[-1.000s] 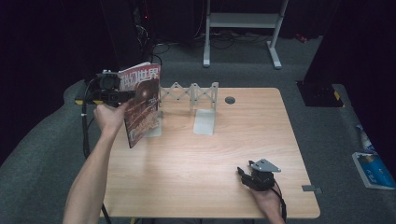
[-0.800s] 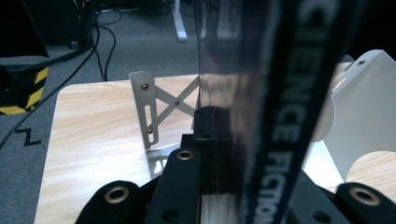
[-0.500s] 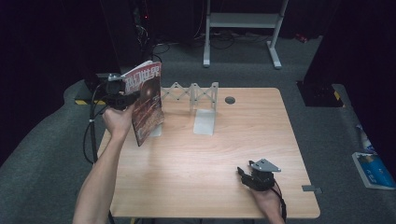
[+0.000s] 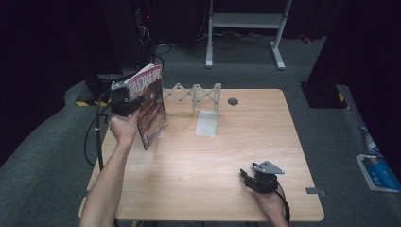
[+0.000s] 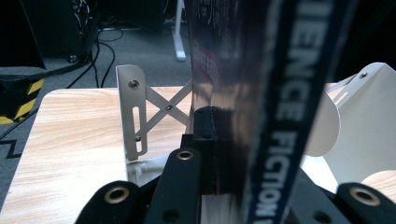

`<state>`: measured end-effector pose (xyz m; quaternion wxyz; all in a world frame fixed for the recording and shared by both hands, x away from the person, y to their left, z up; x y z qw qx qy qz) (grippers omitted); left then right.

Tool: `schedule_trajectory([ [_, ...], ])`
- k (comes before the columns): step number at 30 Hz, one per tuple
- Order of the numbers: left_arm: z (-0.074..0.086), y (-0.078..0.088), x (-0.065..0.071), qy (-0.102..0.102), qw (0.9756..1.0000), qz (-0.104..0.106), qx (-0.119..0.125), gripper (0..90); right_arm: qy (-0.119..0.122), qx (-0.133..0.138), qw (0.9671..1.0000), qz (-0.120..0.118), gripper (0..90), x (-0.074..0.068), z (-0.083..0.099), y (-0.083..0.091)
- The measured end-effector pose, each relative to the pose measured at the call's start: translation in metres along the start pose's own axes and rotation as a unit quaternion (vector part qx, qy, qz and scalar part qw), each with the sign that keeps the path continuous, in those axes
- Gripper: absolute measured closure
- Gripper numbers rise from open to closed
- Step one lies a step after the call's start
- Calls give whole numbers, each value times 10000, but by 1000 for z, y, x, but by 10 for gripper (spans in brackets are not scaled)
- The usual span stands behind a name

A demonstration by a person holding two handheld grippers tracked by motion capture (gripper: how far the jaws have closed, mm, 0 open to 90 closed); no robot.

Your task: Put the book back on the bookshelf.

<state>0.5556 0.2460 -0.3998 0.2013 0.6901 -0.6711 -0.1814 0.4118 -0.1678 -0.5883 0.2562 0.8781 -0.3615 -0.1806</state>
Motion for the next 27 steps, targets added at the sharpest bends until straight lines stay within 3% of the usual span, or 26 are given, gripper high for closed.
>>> schedule_trajectory([
  [4,2,-2,2,27,10000,5,81,837,-4,1,10000,0,417,0,0,0],
  [8,5,-2,4,-105,9999,5,61,830,2,1,10000,-3,417,0,0,0],
  [21,14,2,8,-620,9972,48,-422,807,-2,0,10000,-8,416,0,0,0],
  [27,16,4,6,-580,9962,98,-646,792,-2,1,10000,-7,416,0,0,0],
])
Point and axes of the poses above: each handheld gripper's, and its own axes: y roughly backward along the jaws, z roughly out of its underside, x roughly to its right, the point moved 9 cm from there along -y, roughly forward along the jaws, and after that the axes turned 15 degrees about -z, right-handed, at the moved point
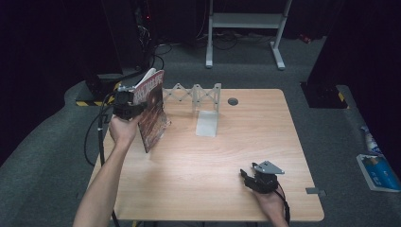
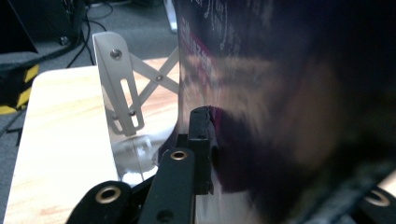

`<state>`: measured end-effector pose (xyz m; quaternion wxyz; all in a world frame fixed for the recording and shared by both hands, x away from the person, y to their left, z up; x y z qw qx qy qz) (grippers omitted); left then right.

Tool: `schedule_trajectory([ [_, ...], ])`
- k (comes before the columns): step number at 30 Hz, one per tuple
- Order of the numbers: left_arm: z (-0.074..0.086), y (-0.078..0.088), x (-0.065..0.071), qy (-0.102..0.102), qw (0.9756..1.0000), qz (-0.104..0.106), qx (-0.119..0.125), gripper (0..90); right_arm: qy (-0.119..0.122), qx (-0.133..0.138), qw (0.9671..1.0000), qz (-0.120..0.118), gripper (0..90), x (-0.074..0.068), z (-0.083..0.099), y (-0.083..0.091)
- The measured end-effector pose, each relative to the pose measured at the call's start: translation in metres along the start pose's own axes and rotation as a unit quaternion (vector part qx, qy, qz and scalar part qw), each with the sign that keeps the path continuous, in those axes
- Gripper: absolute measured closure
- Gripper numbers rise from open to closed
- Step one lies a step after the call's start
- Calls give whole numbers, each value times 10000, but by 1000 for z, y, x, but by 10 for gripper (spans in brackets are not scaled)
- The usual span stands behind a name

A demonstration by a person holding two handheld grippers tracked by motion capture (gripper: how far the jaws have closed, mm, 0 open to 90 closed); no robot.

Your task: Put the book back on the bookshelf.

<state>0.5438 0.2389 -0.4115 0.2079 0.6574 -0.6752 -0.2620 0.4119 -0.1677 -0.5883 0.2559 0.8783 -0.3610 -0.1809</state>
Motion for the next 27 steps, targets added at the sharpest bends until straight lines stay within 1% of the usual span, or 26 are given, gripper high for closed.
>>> schedule_trajectory([
  [1,1,0,0,-20,10000,-1,-55,786,1,1,10000,3,416,0,0,0],
  [2,1,1,-1,-94,9998,-6,-154,782,2,2,10000,5,416,0,0,0],
  [3,1,2,-1,-111,9998,-1,-193,778,6,1,10000,7,416,0,0,0],
  [4,1,2,0,-117,9995,18,-283,777,6,0,10000,7,417,0,0,0],
  [6,2,4,-2,-221,9990,-11,-397,778,7,1,10000,6,417,0,0,0],
  [8,2,5,-3,-239,9986,-36,-477,780,10,-8,10000,7,416,0,0,0],
  [14,4,8,-6,-216,9976,-29,-650,781,30,4,10000,24,416,0,0,0],
  [17,5,9,-6,-96,9970,49,-766,777,35,1,10000,32,417,0,0,0],
  [21,7,11,-9,-73,9962,51,-865,773,22,1,10000,29,416,0,0,0],
  [22,7,12,-9,-24,9959,79,-898,773,29,-1,10000,32,416,0,0,0],
  [25,8,14,-11,8,9954,90,-957,781,28,2,10000,30,416,0,0,0],
  [26,9,15,-11,30,9952,88,-971,789,21,2,10000,27,416,0,0,0],
  [27,9,15,-13,-21,9955,2,-943,813,17,3,10000,27,416,0,0,0],
])
Point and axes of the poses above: each handheld gripper's, and its own axes: y roughly backward along the jaws, z roughly out of its underside, x roughly to its right, the point moved 9 cm from there along -y, roughly forward along the jaws, and after that the axes turned 15 degrees about -z, right-handed, at the moved point
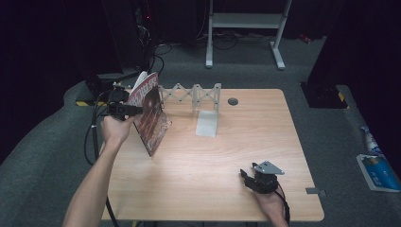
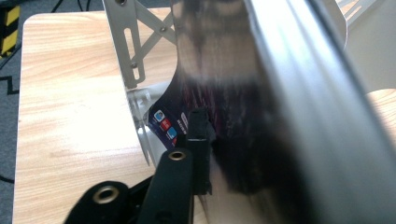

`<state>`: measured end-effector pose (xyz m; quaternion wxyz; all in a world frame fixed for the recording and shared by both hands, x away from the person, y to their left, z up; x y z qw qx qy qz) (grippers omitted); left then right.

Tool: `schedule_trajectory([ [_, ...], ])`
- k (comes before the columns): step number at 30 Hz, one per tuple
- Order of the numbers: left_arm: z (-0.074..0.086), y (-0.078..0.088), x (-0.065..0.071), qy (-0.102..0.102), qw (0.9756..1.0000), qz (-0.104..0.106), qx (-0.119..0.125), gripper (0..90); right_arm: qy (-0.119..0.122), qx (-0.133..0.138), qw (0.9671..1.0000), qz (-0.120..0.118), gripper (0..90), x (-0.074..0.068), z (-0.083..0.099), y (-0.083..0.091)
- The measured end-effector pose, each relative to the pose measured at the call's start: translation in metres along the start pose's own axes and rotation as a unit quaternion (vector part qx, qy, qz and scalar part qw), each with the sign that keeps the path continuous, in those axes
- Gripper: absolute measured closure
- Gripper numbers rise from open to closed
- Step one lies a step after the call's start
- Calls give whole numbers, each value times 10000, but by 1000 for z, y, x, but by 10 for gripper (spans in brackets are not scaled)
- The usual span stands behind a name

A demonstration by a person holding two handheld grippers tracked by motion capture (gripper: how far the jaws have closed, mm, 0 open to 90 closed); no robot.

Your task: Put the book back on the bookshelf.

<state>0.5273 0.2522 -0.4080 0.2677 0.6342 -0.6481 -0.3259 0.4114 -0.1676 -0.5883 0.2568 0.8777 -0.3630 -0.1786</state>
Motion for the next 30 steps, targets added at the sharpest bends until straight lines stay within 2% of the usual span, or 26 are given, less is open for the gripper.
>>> schedule_trajectory([
  [1,0,1,-1,-32,9999,-79,100,829,0,0,10000,-1,416,0,0,0],
  [3,1,1,0,52,9998,-41,171,836,-2,1,10000,0,416,0,0,0],
  [6,1,2,-2,57,9996,-66,268,840,2,0,10000,-2,416,0,0,0],
  [11,1,4,-4,270,9986,17,459,842,3,-1,10000,-4,416,0,0,0],
  [13,0,4,-4,287,9981,-7,540,843,5,-1,10000,-4,416,0,0,0],
  [22,-7,0,3,156,9963,-191,826,843,4,0,10000,4,416,0,0,0],
  [30,-9,-4,9,167,9939,-280,1049,843,0,1,10000,6,415,0,0,0],
])
Point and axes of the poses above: each handheld gripper's, and its own axes: y roughly backward along the jaws, z roughly out of its underside, x roughly to its right, the point moved 9 cm from there along -y, roughly forward along the jaws, and after that the axes turned 15 degrees about -z, right-handed, at the moved point
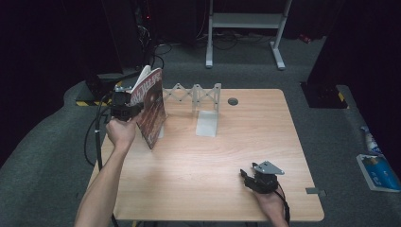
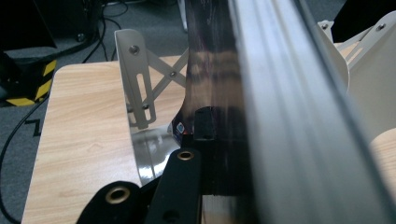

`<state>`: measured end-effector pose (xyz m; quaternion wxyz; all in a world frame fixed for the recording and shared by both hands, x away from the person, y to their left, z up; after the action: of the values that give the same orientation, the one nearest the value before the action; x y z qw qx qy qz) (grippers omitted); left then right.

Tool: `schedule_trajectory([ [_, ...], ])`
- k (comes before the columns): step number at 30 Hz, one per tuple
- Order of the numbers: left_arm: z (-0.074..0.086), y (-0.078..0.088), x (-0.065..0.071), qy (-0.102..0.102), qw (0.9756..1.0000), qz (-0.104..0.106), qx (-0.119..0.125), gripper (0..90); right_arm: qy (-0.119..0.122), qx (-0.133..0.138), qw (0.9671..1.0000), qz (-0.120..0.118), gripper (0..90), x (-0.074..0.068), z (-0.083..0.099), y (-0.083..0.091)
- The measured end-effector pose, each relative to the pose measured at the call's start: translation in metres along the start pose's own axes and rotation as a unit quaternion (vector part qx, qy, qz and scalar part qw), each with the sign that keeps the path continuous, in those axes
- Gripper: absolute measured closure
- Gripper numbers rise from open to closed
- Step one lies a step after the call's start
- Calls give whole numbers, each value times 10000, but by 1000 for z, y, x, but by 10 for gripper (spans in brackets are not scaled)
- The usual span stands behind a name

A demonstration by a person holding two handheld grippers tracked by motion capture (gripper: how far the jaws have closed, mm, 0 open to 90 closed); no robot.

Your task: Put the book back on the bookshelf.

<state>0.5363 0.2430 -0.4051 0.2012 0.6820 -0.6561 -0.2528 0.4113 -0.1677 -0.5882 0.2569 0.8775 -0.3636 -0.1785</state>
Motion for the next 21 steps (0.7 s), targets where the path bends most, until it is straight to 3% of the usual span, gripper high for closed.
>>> schedule_trajectory([
  [11,3,-8,1,157,9998,-14,149,840,-12,3,10000,-3,414,0,0,0],
  [21,4,-9,-2,134,9999,-15,37,805,-19,2,10000,-14,414,0,0,0],
])
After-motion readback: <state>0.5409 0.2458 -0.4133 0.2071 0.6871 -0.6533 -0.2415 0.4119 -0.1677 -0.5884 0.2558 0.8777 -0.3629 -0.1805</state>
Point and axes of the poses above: each handheld gripper's, and its own axes: y roughly backward along the jaws, z roughly out of its underside, x roughly to its right, the point moved 9 cm from there along -y, roughly forward along the jaws, and after that the axes turned 15 degrees about -z, right-handed, at the moved point
